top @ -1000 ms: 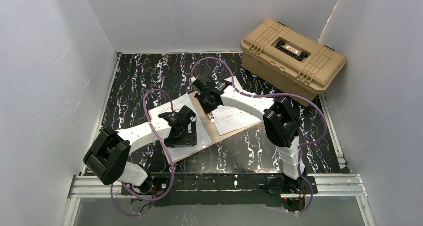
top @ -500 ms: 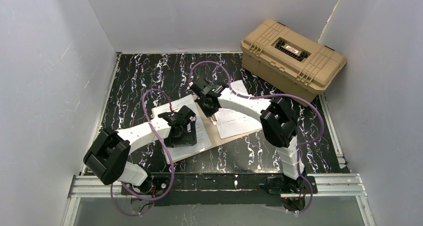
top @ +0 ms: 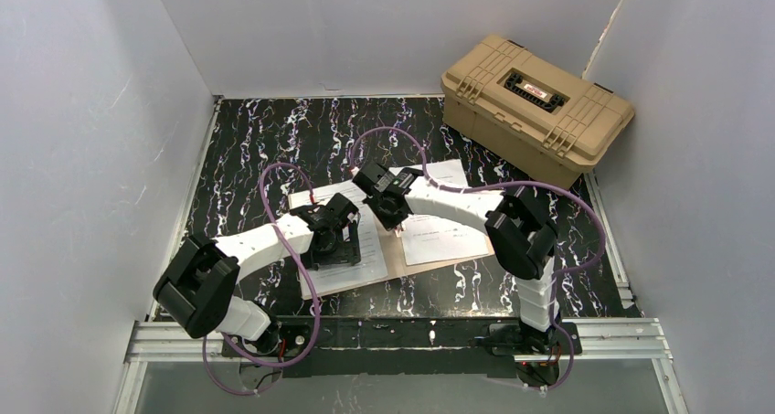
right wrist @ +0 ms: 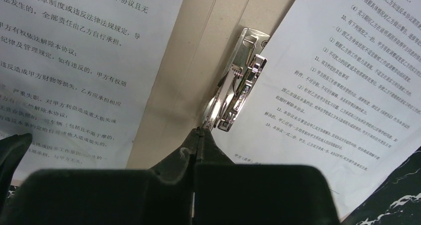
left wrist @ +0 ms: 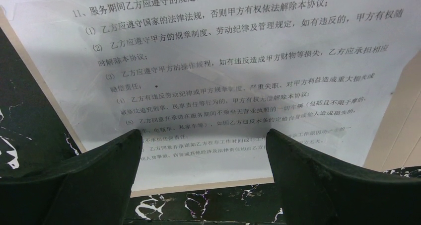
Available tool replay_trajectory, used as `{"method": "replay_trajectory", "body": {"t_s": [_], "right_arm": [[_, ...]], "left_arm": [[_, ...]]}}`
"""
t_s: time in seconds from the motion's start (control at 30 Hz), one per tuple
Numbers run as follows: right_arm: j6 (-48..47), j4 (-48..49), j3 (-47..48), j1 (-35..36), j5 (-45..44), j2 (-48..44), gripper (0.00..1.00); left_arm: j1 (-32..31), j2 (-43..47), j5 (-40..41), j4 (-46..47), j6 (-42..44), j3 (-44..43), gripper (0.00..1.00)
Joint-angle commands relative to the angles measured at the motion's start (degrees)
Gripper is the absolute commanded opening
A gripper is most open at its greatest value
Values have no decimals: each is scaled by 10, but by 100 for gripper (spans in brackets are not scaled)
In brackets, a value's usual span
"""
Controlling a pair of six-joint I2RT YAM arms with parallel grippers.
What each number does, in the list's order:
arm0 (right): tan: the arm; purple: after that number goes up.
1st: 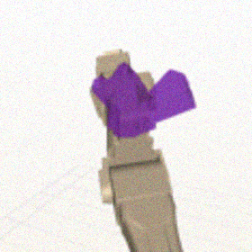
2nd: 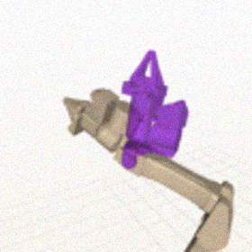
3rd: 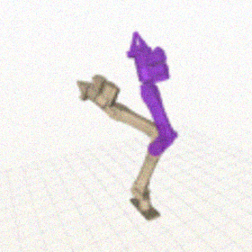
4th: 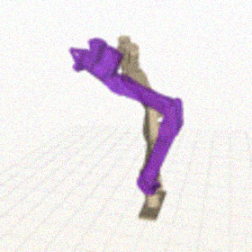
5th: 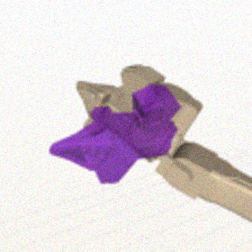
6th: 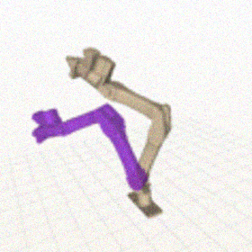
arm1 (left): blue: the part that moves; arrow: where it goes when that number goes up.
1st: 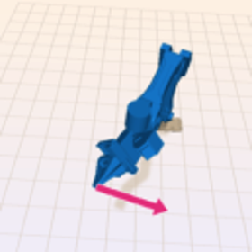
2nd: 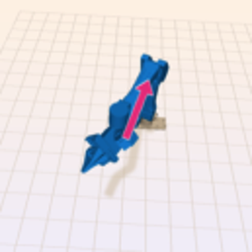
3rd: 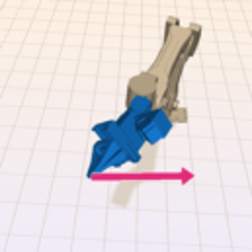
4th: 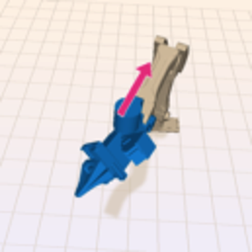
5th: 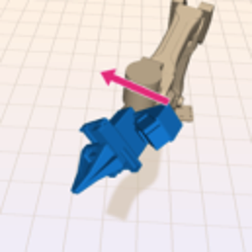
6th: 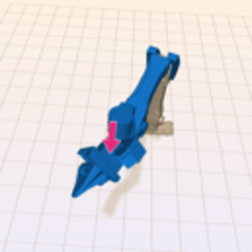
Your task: Put the files into the folder
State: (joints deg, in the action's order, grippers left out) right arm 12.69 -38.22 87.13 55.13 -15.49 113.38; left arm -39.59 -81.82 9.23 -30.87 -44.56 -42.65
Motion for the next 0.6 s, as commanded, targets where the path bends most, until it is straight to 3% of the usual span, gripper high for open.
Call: {"method": "replay_trajectory", "body": {"t_s": [0.0, 0.57], "right_arm": [[15, -18, -48, 5, -7, -7, 1], [28, -21, -146, 31, -67, -3, 1]], "left_arm": [[1, -37, -40, 49, -36, 51, 93], [10, -37, -44, 56, -47, 56, 93]]}}
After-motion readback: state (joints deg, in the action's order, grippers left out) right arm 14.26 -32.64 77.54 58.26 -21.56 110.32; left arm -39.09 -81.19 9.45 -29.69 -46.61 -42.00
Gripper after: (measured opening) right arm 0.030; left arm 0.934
